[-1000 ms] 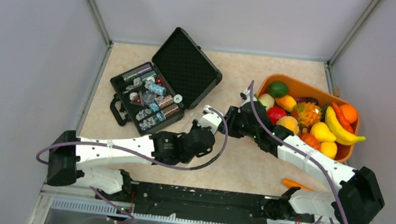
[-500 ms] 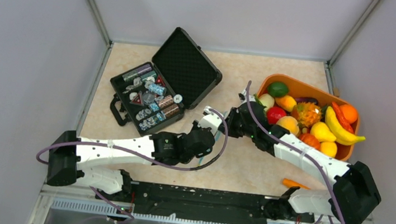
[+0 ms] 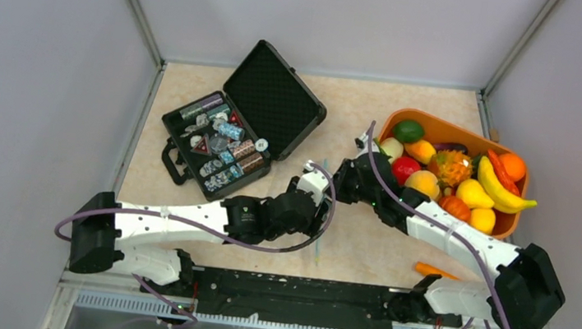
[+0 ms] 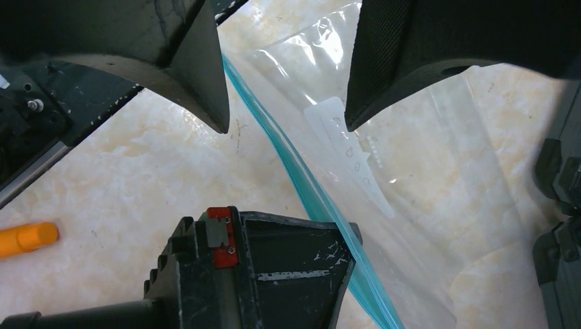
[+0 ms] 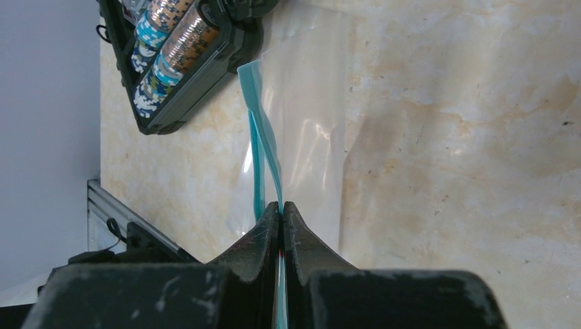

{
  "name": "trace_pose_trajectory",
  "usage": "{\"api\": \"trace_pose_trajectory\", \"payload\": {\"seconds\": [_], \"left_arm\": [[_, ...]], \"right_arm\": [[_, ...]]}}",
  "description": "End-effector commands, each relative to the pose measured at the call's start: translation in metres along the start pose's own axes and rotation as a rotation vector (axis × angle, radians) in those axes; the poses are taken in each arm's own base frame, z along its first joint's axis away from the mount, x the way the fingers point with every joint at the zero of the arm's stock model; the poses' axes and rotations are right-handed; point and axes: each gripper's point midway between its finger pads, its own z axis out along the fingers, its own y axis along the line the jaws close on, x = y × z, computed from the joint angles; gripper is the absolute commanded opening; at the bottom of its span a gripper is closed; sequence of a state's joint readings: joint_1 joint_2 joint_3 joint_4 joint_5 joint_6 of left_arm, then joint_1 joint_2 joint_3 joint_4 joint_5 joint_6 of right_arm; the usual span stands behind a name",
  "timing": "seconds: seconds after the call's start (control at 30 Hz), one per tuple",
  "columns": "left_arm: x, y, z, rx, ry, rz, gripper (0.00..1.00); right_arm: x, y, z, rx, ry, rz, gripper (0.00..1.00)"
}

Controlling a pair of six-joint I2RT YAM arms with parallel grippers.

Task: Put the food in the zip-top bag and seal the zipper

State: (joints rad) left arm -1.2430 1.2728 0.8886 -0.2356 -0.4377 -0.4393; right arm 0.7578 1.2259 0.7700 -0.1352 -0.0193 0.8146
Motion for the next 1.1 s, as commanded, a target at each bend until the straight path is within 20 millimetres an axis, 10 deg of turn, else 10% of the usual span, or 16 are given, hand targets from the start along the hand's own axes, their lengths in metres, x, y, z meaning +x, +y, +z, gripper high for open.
{"api": "trace_pose_trajectory", "payload": {"seconds": [0.0,1.07], "left_arm": [[-0.006,-0.002,0.006,-0.011,-0.035,-0.070,0.65],[-0.020,0.036,-0.006,-0.169,-0.148,-0.151,0.55]], "right_arm": [[-0.015,0.022,-0.010,-0.076,-0.073,0.024,0.00],[-0.025,0.022,-0.022,-0.064,-0.113,0.003,0.00]]}}
